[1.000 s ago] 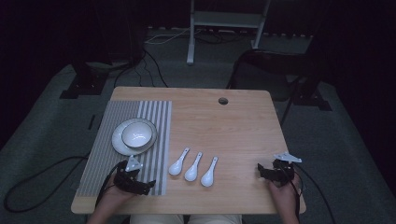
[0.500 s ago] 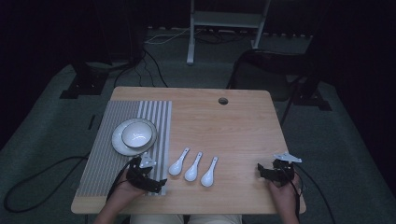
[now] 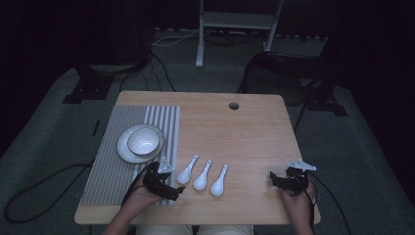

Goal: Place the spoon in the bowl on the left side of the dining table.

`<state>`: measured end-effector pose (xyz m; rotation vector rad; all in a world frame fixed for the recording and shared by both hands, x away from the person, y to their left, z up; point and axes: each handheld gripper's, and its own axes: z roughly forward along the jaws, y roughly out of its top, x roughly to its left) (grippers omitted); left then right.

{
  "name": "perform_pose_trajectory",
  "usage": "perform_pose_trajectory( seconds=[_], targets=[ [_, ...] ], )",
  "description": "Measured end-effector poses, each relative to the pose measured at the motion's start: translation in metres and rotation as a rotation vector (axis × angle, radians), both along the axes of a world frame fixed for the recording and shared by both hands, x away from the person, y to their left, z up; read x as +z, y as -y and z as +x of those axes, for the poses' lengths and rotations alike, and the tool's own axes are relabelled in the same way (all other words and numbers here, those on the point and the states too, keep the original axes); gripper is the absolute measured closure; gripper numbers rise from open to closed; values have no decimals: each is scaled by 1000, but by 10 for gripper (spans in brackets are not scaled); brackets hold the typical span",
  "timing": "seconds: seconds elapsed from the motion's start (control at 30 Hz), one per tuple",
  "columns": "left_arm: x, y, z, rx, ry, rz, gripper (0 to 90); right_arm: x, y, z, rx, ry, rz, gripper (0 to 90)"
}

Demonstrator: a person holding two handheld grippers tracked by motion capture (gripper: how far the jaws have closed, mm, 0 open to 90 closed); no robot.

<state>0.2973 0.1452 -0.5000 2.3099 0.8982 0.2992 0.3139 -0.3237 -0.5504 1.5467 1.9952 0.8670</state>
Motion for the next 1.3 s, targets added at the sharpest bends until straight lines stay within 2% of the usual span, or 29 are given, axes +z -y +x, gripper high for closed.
perform_pose_trajectory(
  seconds=[0.33,0.6,0.73,0.97,1.13,1.3],
  targets=[
    [5,24,8,-39,16,-13,18,0,0,0,1,1,-1,130],
    [7,44,15,-72,11,-11,19,0,0,0,1,1,-1,130],
    [7,60,20,-93,6,-2,18,0,0,0,0,0,-1,130],
    [5,77,27,-118,-8,-4,18,0,0,0,1,0,-1,130],
    [3,99,32,-151,-19,-10,18,0,0,0,1,0,-1,130],
    [0,113,36,-157,-21,-2,18,0,0,0,1,0,-1,130]
  ],
)
